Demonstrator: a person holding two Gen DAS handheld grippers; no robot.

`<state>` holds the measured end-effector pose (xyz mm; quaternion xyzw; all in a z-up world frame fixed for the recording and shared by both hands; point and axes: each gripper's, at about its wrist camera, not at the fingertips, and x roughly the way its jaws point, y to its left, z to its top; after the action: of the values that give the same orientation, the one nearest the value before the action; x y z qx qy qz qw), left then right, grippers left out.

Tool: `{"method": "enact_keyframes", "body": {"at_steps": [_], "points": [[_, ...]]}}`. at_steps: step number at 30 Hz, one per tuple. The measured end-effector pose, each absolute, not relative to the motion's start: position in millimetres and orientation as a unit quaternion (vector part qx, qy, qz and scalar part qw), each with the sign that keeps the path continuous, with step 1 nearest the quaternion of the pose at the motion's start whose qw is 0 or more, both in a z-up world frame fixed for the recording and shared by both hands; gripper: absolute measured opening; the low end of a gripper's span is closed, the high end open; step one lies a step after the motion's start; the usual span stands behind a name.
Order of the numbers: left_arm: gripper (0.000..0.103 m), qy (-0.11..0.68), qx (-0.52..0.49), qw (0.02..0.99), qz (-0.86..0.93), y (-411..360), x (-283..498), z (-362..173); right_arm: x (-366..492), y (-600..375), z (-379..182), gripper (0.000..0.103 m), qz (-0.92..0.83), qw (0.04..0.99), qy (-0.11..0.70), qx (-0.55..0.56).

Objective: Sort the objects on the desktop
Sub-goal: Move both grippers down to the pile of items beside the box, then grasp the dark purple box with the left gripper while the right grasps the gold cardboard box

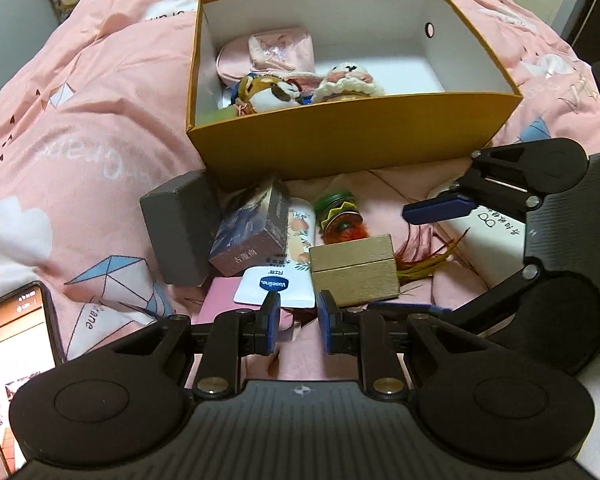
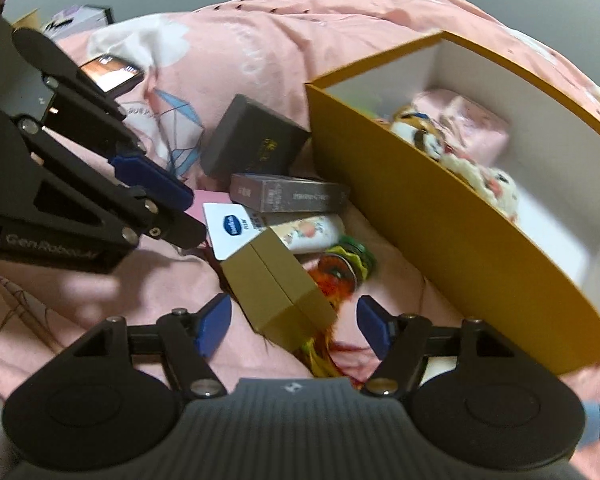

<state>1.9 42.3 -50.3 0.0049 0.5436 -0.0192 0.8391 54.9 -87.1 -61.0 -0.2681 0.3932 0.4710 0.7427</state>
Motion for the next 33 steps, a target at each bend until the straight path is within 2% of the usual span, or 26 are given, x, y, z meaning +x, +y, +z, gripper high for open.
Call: {"method": "enact_keyframes", "body": {"at_steps": [3, 9, 17, 20, 25, 28, 33], "points": [[0.022, 0.542, -0.002, 0.84, -0.018, 42.4, 3.4, -51.6, 56.3, -78.5, -66.5, 0.07, 0.478, 0.734, 0.395, -0.278], [0.022, 0.539, -0.007, 0.842, -0.011, 45.5, 3.2, -51.9, 59.8, -76.1, -75.7, 0.061, 0.474, 0.733, 0.412, -0.262], [0.022, 0.512, 0.001, 0.859, -0.011, 52.8, 2.6, -44.8, 71.8, -101.5, -58.8, 0.057, 0.433, 0.777, 0.412, -0.2], [0.022, 0.49, 0.035, 0.871, -0.014, 50.8, 0.5, -41.1, 82.1, -113.5, -50.3, 0.057, 0.413, 0.792, 0.415, -0.172], [0.027, 0.456, 0.123, 0.881, -0.021, 40.2, 1.8, -43.5, 94.2, -121.7, -56.3, 0.056, 0.364, 0.807, 0.422, -0.198], [0.03, 0.455, 0.178, 0.872, -0.022, 30.6, 6.0, -52.8, 105.3, -130.0, -65.5, 0.055, 0.363, 0.797, 0.453, -0.169], [0.036, 0.464, 0.248, 0.849, -0.046, 14.6, 8.9, -73.3, 111.1, -133.9, -67.6, 0.056, 0.366, 0.795, 0.459, -0.155]]}}
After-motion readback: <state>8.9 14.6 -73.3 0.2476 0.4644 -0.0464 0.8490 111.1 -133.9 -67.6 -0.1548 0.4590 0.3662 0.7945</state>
